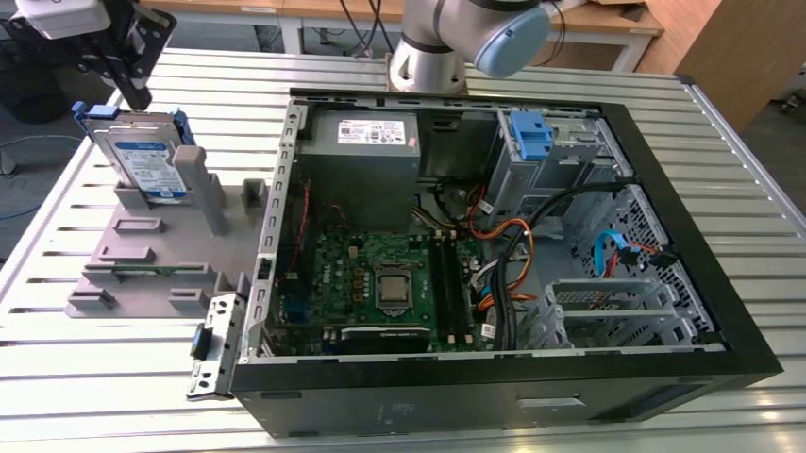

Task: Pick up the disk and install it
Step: 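Reach for the disk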

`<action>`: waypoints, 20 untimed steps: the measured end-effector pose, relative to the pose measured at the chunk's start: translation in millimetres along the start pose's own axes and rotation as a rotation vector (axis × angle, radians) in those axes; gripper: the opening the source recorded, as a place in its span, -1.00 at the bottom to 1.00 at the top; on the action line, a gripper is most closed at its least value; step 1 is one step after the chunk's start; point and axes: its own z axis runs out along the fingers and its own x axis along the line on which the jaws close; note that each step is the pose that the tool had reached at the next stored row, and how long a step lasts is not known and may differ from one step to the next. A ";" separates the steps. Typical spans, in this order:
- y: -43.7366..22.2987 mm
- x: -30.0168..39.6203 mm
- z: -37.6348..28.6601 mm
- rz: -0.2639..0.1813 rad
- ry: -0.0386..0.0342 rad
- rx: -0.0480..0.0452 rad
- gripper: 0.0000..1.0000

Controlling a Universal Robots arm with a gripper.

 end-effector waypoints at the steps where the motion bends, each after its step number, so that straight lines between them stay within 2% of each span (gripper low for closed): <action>1: 0.7 0.1 0.2 0.000 0.0000 -0.0013 -0.79; 10: 6.5 0.6 1.5 0.000 0.0012 -0.0169 -0.79; 20: 6.8 0.5 2.0 0.000 0.0010 -0.0174 -0.79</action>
